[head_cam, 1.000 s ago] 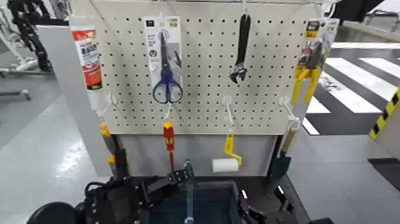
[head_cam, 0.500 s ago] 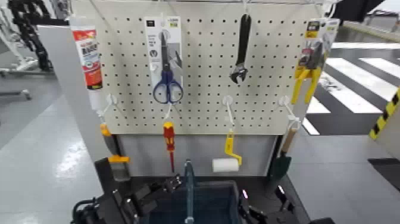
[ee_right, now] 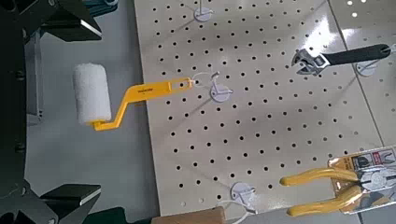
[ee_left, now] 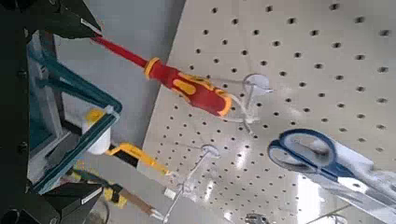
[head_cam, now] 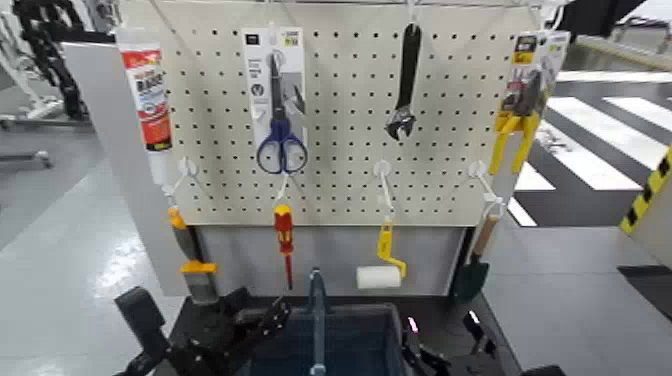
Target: Place the crate on the table.
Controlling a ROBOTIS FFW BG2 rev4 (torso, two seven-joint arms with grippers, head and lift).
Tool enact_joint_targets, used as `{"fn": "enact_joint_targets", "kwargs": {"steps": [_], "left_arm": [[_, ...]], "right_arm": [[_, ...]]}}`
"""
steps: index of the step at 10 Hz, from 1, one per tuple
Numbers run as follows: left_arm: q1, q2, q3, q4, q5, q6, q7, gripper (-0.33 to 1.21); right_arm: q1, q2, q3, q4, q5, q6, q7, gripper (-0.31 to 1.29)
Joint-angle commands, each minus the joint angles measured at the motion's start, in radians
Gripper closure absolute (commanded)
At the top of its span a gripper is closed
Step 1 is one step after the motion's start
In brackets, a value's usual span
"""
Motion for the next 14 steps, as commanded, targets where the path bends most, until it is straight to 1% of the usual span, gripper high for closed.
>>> {"fn": "enact_joint_targets", "kwargs": {"steps": [1,2,3,4,5,6,7,8,9,11,12,14], "left_arm": [[0.096,-0.023,0.016,-0.05,-0.11,-0.174,0.062,0.13],[0.139,-0.02,0.015,-0.074,-0.152,-0.235,0.124,0.13],[0.175,-0.032,0.025,-0.094,-0.207,-0.272,0.171,0.13],[0.212,-0.046,0.028,-0.105,-0.264,-0.33,0.24,0.13],[0.257,-0.074,0.036,-0.123,-0.339,-0.373,0.331,0.13],[0.295,-0.13,0.064,-0.14,-0.419,-0.396,0.395,0.13],[0.318,-0.193,0.093,-0.148,-0.479,-0.408,0.412,0.13],[0.321,-0.221,0.105,-0.145,-0.499,-0.424,0.41,0.13],[0.318,-0.209,0.098,-0.142,-0.5,-0.433,0.424,0.13],[0.315,-0.176,0.067,-0.138,-0.502,-0.451,0.486,0.13],[0.307,-0.17,0.064,-0.132,-0.502,-0.454,0.487,0.13],[0.298,-0.169,0.062,-0.125,-0.502,-0.459,0.487,0.13]], "right_arm": [[0.003,0.0,-0.003,-0.002,0.0,0.0,0.002,0.15],[0.003,0.0,-0.005,-0.004,0.0,0.0,0.002,0.15],[0.006,0.002,-0.006,-0.007,0.002,0.0,0.002,0.15],[0.007,0.002,-0.009,-0.01,0.005,0.003,0.002,0.15],[0.009,0.002,-0.009,-0.011,0.006,0.006,0.002,0.15],[0.01,0.003,-0.011,-0.013,0.006,0.009,0.002,0.15],[0.012,0.003,-0.014,-0.016,0.008,0.011,0.002,0.15],[0.01,0.002,-0.014,-0.019,0.008,0.014,0.003,0.15],[0.01,0.002,-0.015,-0.019,0.011,0.018,0.005,0.15],[0.009,0.002,-0.015,-0.019,0.012,0.02,0.006,0.15],[0.009,0.002,-0.015,-0.019,0.012,0.02,0.006,0.15],[0.007,0.002,-0.017,-0.017,0.012,0.022,0.006,0.15]]}}
